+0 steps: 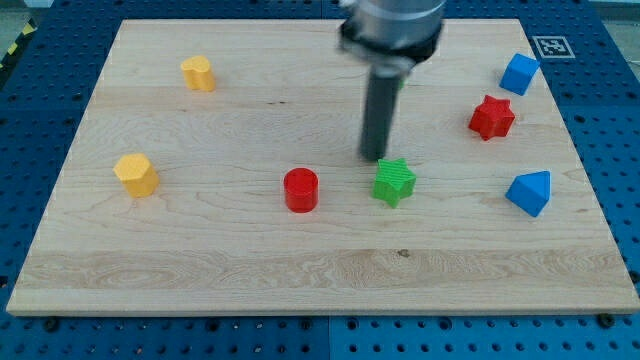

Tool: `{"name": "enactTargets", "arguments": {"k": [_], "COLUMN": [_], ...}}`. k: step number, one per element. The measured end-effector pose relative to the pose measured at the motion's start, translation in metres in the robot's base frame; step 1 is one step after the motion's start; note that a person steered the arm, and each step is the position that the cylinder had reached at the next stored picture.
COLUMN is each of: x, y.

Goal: Push the green star bottom right to the green circle

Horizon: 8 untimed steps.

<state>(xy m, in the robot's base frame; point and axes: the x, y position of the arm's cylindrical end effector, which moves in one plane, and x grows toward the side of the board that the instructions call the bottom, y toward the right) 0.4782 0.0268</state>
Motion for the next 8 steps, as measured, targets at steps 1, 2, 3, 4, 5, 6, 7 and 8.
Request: {"name": "enactTargets", "arguments": {"k": [1,2,3,4,5,6,7,8], "x": [0.063,0.041,0.018,0.001,-0.01,-0.027,-0.052,-0.053], "y": [-0.008,0.05,0.024,0.068,0.057,0.04,0.055,-0.051]}}
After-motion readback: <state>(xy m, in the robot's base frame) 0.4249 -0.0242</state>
